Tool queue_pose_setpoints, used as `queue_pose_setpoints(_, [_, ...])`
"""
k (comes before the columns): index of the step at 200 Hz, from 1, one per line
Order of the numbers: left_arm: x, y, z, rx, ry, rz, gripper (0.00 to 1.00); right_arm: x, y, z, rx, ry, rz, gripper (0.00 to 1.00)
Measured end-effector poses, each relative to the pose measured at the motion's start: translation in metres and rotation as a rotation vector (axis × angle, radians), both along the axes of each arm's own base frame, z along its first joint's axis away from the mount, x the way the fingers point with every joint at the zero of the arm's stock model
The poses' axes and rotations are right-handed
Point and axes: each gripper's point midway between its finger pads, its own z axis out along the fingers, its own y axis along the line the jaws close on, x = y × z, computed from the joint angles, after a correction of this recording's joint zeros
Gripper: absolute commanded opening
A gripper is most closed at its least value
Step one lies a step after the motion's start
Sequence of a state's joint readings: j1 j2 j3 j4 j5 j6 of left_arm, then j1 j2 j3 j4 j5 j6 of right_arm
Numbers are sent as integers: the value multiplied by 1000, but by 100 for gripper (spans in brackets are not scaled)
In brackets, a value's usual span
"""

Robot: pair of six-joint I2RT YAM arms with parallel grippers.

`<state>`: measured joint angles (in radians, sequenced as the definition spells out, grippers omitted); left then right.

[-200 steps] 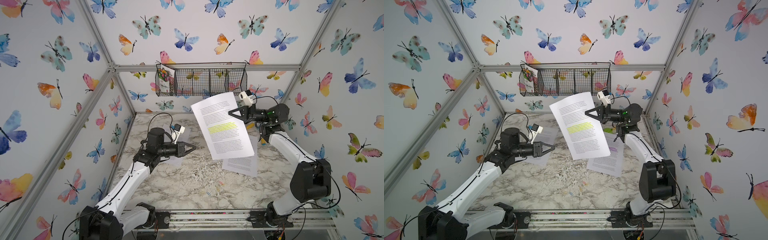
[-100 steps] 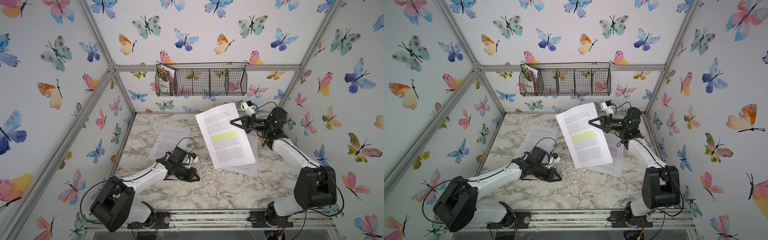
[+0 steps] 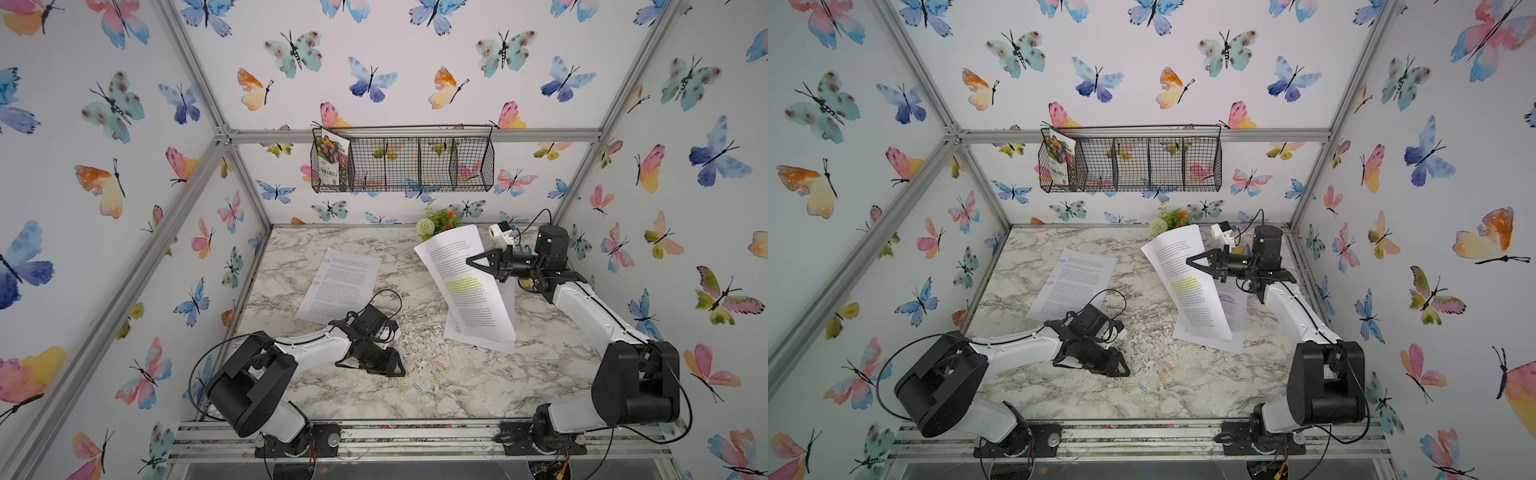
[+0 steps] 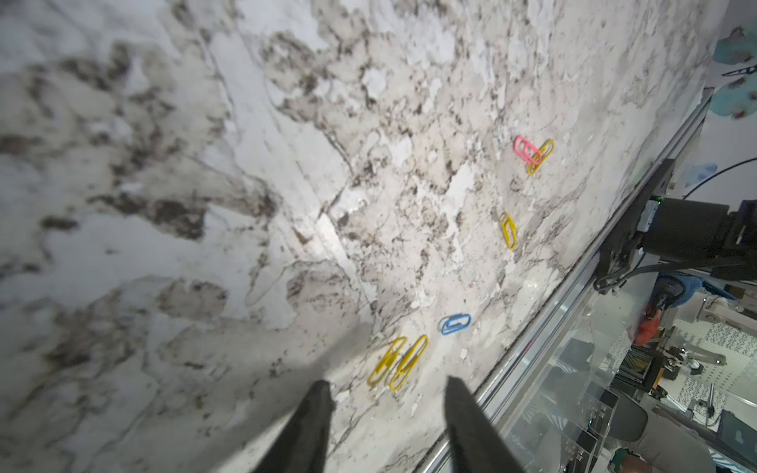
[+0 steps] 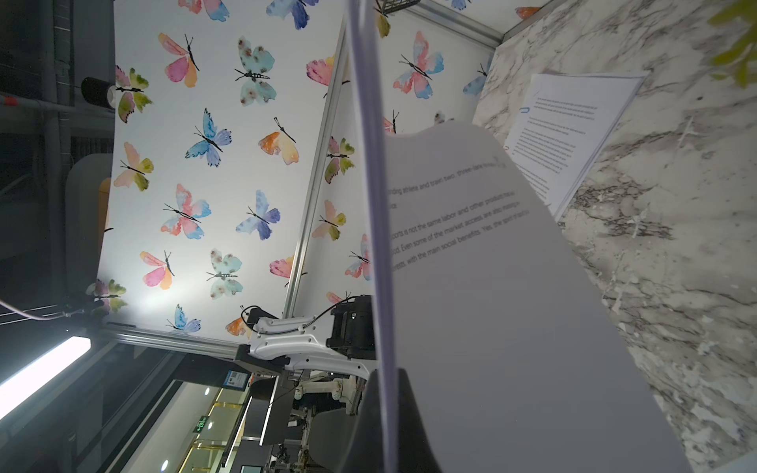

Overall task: Unclip the paperclips from the documents
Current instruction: Place the paper clip at the center of the board, then place the document at the center of the board.

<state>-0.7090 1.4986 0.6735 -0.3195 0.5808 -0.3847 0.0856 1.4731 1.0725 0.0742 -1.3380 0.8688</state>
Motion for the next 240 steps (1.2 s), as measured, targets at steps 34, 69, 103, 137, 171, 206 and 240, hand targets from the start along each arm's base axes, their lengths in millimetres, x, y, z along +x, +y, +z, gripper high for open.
queue_pose_setpoints(34, [1,2,3,21,-3,3,59,2,-1,-7,-22,9,-19,2])
queue_pose_setpoints(69, [14,-2,18,28,-41,9,58,13,2,-3,-55,-8,-33,2])
queue_pose_setpoints(103, [48,8,46,29,-123,87,57,15,30,-9,-97,-16,-13,2])
queue_pose_setpoints(137, [113,47,87,37,-236,278,58,12,88,-37,-141,27,48,2])
queue_pose_setpoints(171, [152,83,120,70,-340,395,57,34,130,-47,-118,28,61,2])
queue_pose_setpoints(206, [160,105,128,103,-358,445,57,77,126,-63,-126,5,-42,2])
queue_pose_setpoints(240, [161,125,128,142,-346,498,58,113,105,-130,-224,98,-191,3])
